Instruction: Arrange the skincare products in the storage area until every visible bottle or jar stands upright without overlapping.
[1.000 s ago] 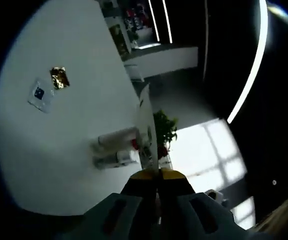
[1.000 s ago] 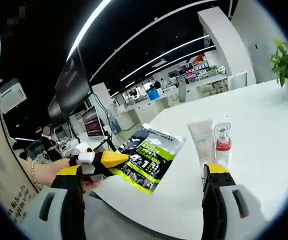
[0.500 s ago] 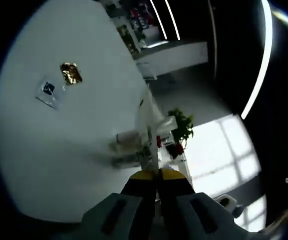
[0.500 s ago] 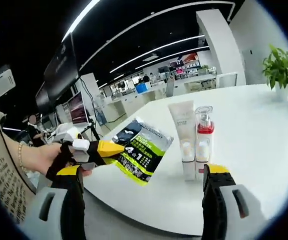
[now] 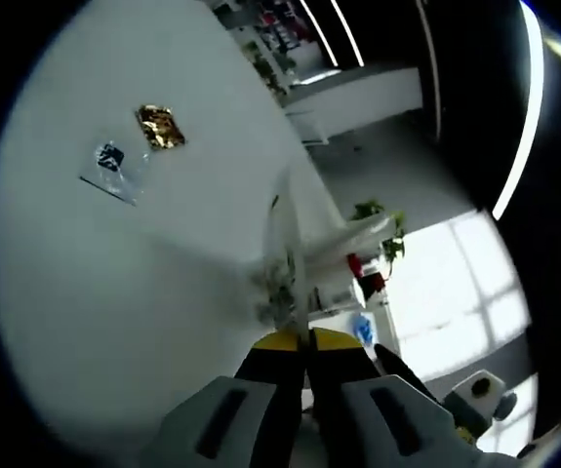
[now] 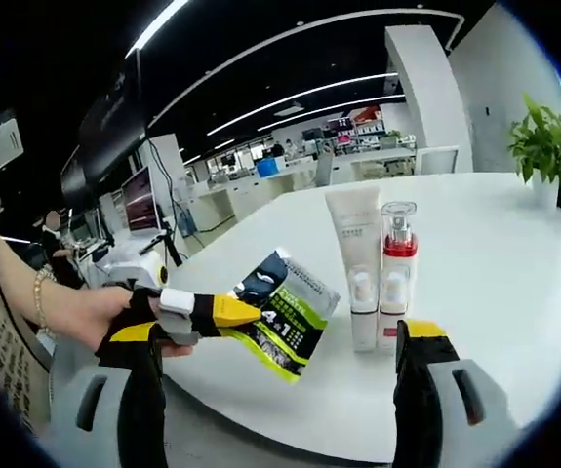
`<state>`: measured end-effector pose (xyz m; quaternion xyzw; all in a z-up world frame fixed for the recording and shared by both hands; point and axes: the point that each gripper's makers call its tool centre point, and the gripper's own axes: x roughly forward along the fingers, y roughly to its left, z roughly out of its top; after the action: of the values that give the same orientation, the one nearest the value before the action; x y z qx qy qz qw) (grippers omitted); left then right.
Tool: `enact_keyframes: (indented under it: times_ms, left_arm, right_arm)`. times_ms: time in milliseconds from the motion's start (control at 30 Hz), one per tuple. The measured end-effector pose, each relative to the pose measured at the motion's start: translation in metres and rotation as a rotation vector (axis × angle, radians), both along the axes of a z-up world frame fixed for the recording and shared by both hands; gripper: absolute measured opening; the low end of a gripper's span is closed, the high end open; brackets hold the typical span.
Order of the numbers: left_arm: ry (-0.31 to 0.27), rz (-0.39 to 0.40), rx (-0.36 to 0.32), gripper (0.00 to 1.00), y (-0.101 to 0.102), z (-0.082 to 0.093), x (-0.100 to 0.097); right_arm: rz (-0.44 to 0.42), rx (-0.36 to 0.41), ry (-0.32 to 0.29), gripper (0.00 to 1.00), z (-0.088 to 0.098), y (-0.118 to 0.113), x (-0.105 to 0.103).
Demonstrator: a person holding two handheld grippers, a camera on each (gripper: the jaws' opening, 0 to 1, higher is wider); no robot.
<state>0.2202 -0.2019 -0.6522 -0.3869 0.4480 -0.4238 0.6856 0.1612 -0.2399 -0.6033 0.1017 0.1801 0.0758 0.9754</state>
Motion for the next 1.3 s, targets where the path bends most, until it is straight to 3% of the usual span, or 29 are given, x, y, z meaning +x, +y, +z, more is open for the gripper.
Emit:
enact_keyframes:
  times_ms: [333,833,1067,1300]
  left_arm:
    - [0.022,0.024,0.046,0.00,0.002,-0.023,0.004]
    - [0.024,0.052,0.149,0.00,0.010,-0.054,0.007]
    - [-0.006,0.055,0.215,0.01,0.017,-0.062,0.007]
    - [-0.097,-0.003,0.297,0.07,0.024,-0.063,0.004]
  right_arm:
    - [-0.002,-0.010,0.047,1.00,-0.011,-0.003,-0.002]
    - [-0.025,-0.002,0.064,1.00,-0.014,-0.008,-0.003]
    - [-0.029,-0.014,0.070,1.00,-0.015,-0.009,-0.003]
    - [-0.088,-0.037,0.071,1.00,-0.016,-0.021,-0.004]
